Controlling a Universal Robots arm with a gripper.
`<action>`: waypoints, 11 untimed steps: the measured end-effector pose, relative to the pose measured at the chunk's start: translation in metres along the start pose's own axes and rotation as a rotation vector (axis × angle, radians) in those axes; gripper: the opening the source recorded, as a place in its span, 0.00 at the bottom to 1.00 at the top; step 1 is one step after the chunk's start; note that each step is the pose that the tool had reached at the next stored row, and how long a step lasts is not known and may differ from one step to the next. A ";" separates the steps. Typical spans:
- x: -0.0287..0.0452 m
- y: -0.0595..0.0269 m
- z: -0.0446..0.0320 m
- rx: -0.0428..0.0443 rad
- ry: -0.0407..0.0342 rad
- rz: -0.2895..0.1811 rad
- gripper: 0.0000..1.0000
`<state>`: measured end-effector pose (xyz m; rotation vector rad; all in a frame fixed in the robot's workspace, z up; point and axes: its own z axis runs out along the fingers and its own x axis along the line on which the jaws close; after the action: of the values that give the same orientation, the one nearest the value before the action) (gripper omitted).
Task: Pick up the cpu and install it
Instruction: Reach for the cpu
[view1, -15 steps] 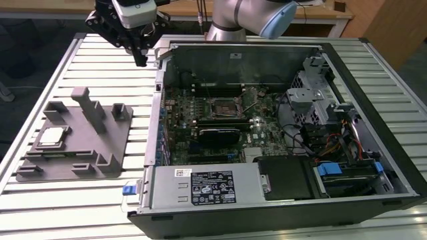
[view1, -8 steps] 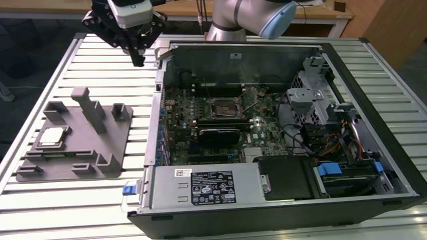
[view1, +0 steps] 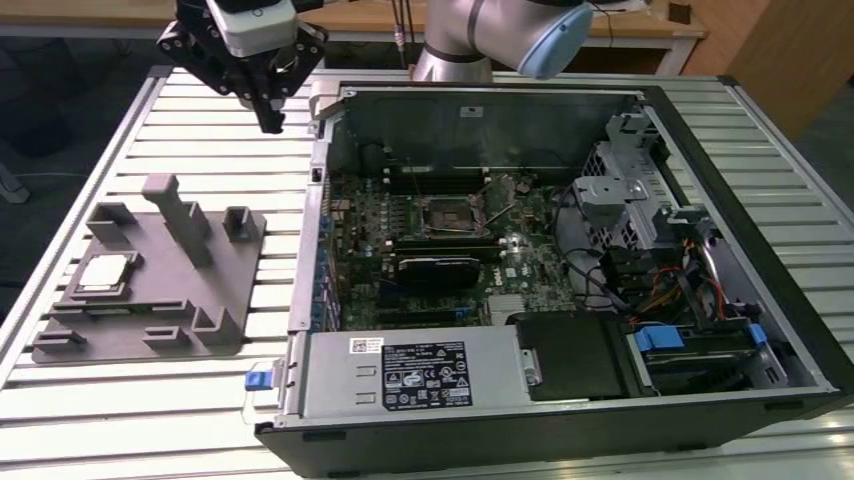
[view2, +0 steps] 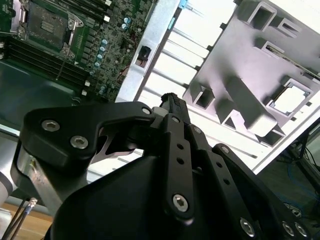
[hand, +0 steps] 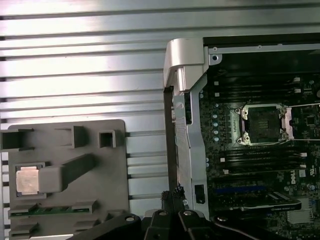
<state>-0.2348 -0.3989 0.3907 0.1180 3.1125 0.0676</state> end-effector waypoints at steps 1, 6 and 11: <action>0.0005 -0.0001 0.0000 0.0000 -0.0001 0.000 0.11; 0.0038 -0.0003 0.0000 0.0000 -0.0001 0.000 0.11; 0.0068 -0.0005 -0.0001 -0.0001 -0.0001 0.000 0.11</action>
<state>-0.2415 -0.3989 0.3906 0.1181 3.1125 0.0677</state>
